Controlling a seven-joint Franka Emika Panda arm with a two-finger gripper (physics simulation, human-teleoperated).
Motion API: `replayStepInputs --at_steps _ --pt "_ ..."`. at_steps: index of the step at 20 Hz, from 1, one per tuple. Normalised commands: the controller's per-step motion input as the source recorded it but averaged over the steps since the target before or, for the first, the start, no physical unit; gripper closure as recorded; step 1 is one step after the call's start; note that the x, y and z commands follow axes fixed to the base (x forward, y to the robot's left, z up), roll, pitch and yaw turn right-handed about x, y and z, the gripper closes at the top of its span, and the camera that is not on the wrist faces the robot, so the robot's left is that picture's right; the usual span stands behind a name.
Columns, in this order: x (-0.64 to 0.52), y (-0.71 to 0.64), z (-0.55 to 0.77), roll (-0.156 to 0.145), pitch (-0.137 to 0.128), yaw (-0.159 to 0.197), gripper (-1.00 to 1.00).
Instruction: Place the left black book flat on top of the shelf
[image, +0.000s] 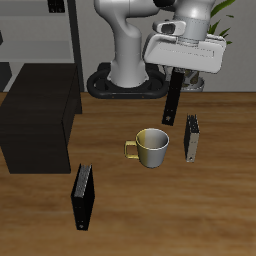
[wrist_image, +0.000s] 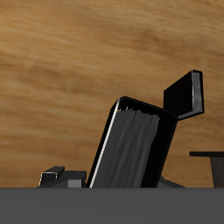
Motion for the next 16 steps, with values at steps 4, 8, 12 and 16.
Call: replayStepInputs --at_steps 4,8,12,16 --pt "-0.10 -0.47 0.20 -0.093 -0.001 0.041 1.00" --pt "-0.04 -0.54 0.10 -0.127 0.023 0.036 1.00" --pt "-0.10 -0.50 0.13 -0.101 0.013 0.012 1.00" --pt "-0.15 -0.55 0.16 -0.128 0.000 -0.019 1.00"
